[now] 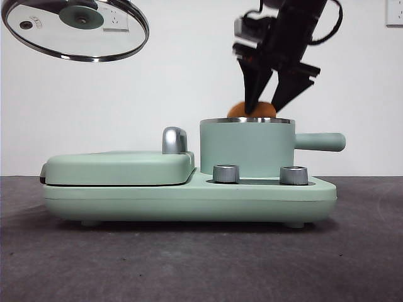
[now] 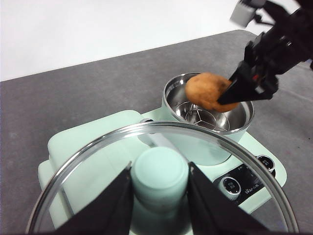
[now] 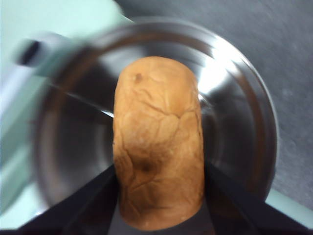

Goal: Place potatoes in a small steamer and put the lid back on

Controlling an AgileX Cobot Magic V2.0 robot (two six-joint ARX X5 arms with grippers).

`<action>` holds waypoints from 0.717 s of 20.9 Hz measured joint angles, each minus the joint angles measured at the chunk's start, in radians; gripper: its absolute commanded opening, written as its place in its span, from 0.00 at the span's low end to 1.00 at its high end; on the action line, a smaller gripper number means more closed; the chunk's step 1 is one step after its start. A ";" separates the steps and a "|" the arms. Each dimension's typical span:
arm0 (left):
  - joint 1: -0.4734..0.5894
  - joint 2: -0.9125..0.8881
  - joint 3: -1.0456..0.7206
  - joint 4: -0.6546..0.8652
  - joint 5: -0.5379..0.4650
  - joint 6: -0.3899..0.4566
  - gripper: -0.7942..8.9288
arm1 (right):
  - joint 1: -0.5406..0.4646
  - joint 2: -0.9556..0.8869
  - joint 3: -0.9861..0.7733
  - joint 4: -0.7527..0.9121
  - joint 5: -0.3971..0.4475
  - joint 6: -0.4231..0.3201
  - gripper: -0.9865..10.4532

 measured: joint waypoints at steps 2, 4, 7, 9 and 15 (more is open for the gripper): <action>0.000 0.000 0.000 0.001 0.000 0.000 0.09 | -0.001 0.024 0.000 0.006 0.021 -0.014 0.30; 0.000 0.000 0.000 0.001 0.000 0.000 0.09 | -0.001 0.041 0.000 0.016 0.022 -0.020 0.30; 0.000 0.000 0.000 0.001 0.000 0.000 0.09 | -0.001 0.048 0.000 0.034 0.022 -0.024 0.30; 0.000 0.000 0.000 0.001 0.000 0.000 0.09 | -0.001 0.048 0.000 0.035 0.022 -0.024 0.30; 0.000 0.000 0.000 0.001 0.000 0.000 0.09 | -0.001 0.074 0.000 0.036 0.022 -0.024 0.33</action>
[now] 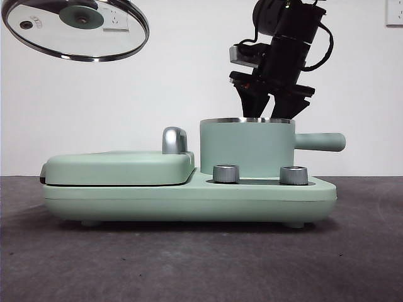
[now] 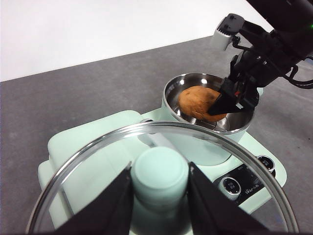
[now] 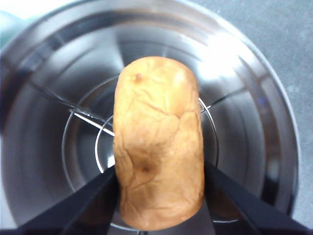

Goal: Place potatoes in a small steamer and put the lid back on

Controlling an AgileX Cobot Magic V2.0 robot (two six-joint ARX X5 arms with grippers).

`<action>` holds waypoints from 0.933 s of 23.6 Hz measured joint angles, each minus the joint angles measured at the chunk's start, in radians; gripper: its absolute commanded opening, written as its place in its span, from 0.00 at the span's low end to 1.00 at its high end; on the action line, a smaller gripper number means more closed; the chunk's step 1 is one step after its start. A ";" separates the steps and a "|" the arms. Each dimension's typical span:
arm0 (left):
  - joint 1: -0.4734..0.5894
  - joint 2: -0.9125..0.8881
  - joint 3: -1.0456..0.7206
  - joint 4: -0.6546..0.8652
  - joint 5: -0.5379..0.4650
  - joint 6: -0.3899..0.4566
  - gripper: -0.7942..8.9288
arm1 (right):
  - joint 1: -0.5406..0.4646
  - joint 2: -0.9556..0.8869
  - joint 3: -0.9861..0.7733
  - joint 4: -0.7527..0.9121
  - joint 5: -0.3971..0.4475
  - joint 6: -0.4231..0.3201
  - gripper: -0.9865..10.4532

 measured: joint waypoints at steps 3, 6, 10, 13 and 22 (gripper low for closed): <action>0.000 0.000 0.000 0.000 0.000 0.000 0.09 | 0.000 0.005 0.000 0.000 0.000 0.000 0.37; 0.000 0.000 0.000 0.000 0.000 0.000 0.09 | 0.002 0.009 0.003 0.010 -0.015 0.000 0.40; 0.000 0.000 0.000 0.000 0.000 0.000 0.09 | 0.002 -0.013 0.037 -0.010 -0.030 0.000 0.42; 0.000 0.000 0.000 0.000 0.000 0.000 0.09 | 0.002 -0.140 0.041 -0.071 -0.030 0.000 0.42; 0.000 0.000 0.000 0.000 0.000 0.000 0.09 | 0.002 -0.662 -0.290 0.021 0.019 0.000 0.42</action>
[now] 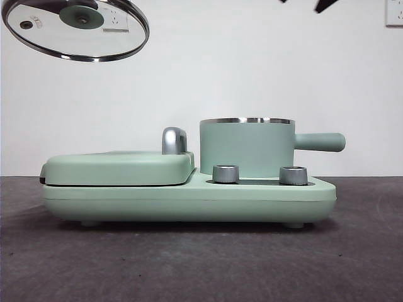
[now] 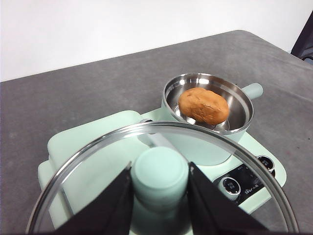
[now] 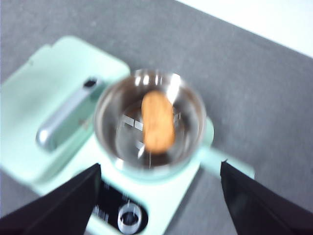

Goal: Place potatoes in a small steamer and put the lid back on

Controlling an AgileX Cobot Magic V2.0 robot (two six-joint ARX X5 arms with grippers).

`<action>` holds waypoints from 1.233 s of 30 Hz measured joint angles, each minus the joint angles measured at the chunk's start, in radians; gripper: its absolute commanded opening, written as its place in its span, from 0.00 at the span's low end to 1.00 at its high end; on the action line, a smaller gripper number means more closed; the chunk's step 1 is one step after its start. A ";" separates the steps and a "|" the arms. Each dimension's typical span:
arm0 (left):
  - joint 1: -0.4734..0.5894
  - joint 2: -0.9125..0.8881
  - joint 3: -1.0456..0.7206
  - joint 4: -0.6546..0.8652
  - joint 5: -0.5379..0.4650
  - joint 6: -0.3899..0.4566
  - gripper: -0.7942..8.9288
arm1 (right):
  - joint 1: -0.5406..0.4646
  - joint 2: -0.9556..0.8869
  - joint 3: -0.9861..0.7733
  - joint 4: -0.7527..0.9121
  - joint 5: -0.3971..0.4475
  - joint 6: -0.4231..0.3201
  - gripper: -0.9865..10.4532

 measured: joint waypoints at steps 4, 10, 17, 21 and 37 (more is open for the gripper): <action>0.000 0.000 0.000 0.000 0.000 0.000 0.09 | 0.000 -0.177 -0.199 0.049 0.002 0.000 0.42; -0.003 0.000 0.000 0.000 0.000 0.000 0.09 | 0.000 -0.416 -0.409 0.064 0.003 0.000 0.42; -0.025 0.006 0.000 0.026 0.000 0.000 0.09 | 0.000 -0.633 -0.565 0.045 0.002 0.001 0.42; -0.066 0.029 0.000 0.103 0.000 0.000 0.09 | 0.000 -0.722 -0.609 0.010 0.002 0.012 0.42; -0.184 0.369 0.102 0.409 -0.033 0.034 0.09 | 0.000 -0.755 -0.612 -0.066 0.001 0.037 0.42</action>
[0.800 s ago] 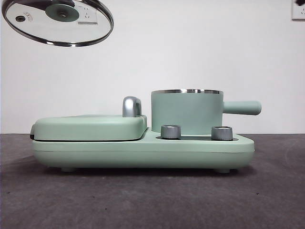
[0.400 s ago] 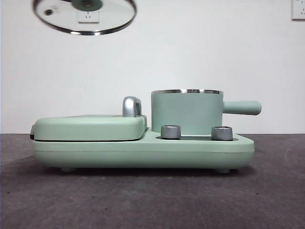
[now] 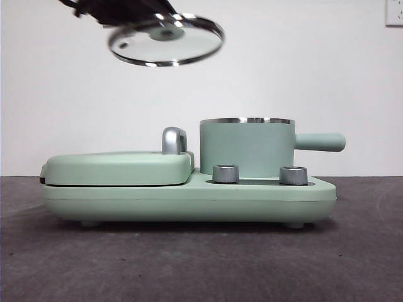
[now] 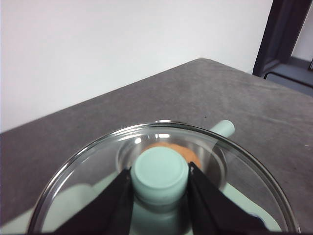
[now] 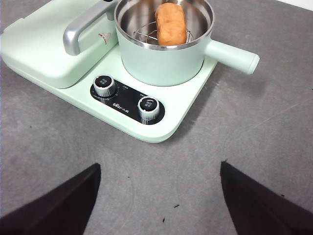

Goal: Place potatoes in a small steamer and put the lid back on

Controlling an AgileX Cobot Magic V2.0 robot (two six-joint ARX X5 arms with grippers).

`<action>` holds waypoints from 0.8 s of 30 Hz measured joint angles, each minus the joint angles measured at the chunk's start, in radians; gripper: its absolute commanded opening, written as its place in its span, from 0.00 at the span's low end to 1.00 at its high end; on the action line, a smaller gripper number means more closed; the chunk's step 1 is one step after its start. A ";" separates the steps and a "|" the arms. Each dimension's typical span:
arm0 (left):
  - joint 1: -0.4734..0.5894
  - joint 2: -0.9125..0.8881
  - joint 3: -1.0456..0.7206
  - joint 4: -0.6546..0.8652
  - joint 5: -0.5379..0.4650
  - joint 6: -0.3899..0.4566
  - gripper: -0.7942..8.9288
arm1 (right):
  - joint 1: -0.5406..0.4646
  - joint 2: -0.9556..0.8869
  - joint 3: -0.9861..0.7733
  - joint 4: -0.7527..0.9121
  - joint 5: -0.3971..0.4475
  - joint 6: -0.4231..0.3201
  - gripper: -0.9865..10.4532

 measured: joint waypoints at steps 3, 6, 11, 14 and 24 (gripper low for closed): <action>-0.019 0.083 0.086 0.002 -0.010 0.024 0.09 | 0.000 0.000 0.000 -0.005 0.001 0.000 0.42; -0.037 0.170 0.183 0.010 -0.010 0.041 0.09 | 0.000 0.000 0.000 -0.006 0.002 0.000 0.42; -0.061 0.306 0.319 0.014 -0.010 0.048 0.09 | 0.000 0.000 0.000 -0.007 0.002 0.000 0.42; -0.074 0.377 0.375 0.014 -0.010 0.049 0.09 | 0.000 0.000 0.000 -0.017 0.002 0.000 0.42; -0.096 0.508 0.403 0.063 -0.009 0.066 0.09 | 0.000 0.000 0.000 -0.047 0.002 0.000 0.42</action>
